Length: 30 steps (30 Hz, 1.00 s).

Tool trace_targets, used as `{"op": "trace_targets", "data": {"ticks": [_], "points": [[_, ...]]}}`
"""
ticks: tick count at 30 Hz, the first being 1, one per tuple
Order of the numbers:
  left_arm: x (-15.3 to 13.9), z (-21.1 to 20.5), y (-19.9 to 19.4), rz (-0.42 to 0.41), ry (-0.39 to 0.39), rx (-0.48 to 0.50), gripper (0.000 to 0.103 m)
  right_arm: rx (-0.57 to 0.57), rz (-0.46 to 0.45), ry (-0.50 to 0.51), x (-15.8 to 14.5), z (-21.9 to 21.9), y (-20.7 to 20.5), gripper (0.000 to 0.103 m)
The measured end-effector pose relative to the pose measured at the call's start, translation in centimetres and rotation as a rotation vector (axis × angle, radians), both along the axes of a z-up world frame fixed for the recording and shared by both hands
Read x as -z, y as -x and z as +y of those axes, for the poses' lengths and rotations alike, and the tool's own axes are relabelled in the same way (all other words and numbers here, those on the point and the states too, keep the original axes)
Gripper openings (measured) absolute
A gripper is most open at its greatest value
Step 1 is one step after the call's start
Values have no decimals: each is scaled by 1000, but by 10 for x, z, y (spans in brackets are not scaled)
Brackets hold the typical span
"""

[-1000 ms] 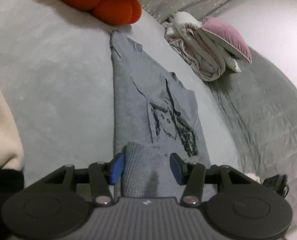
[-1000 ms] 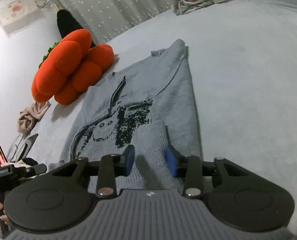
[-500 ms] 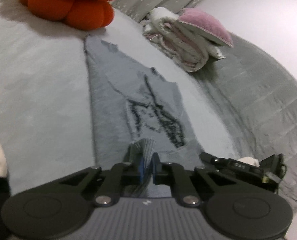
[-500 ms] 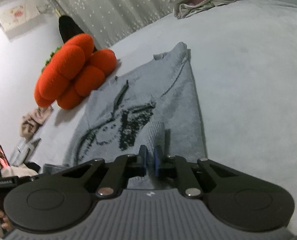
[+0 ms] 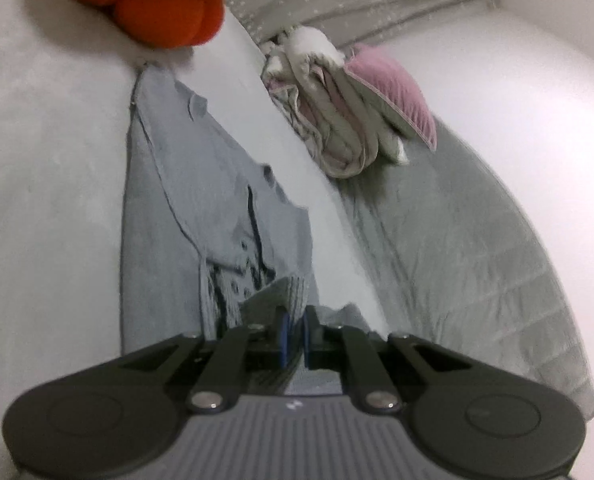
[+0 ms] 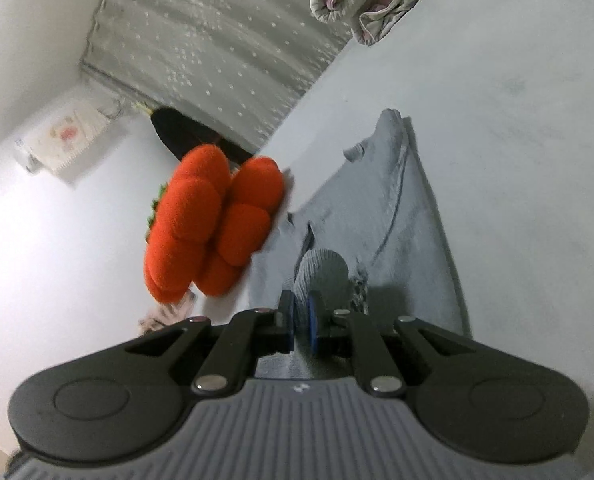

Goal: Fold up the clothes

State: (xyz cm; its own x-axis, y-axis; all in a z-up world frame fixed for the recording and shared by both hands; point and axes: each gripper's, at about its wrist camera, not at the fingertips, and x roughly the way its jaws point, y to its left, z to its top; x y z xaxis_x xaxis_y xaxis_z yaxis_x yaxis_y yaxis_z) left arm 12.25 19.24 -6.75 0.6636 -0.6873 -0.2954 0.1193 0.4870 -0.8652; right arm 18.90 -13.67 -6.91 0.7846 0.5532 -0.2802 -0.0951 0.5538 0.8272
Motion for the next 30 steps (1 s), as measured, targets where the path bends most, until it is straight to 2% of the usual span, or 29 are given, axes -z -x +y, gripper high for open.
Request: {"op": "trace_targets", "data": {"ticks": [3, 5, 8, 11, 14, 16, 17, 20, 21, 22, 27, 30], "points": [[6, 10, -6, -34, 71, -29, 7, 1, -40, -89, 8, -11, -6, 10], [12, 15, -9, -30, 87, -60, 7, 12, -37, -128, 15, -17, -10, 10], [24, 19, -17, 0, 72, -100, 7, 49, 22, -116, 28, -23, -18, 10], [35, 17, -25, 28, 40, -119, 7, 80, 99, -47, 41, -23, -23, 10], [40, 11, -28, 50, -5, -133, 7, 89, 110, 11, 42, -19, -21, 11], [40, 9, -29, 66, -25, -141, 9, 94, 108, 28, 36, -17, -17, 17], [39, 11, -27, 73, -11, -142, 12, 97, 108, 38, 32, -16, -15, 17], [34, 16, -21, 96, 27, -146, 38, 109, 122, 65, 24, -14, -7, 25], [29, 17, -17, 100, 17, -142, 41, 114, 124, 69, 21, -14, -4, 40], [24, 16, -13, 105, 5, -138, 42, 117, 122, 71, 18, -14, 0, 46], [-5, 6, 7, 155, -172, -134, 43, 135, 143, 146, 1, -7, 10, 46], [-21, 0, 28, 110, -250, -136, 43, 142, 127, 202, -13, 0, 24, 46]]}}
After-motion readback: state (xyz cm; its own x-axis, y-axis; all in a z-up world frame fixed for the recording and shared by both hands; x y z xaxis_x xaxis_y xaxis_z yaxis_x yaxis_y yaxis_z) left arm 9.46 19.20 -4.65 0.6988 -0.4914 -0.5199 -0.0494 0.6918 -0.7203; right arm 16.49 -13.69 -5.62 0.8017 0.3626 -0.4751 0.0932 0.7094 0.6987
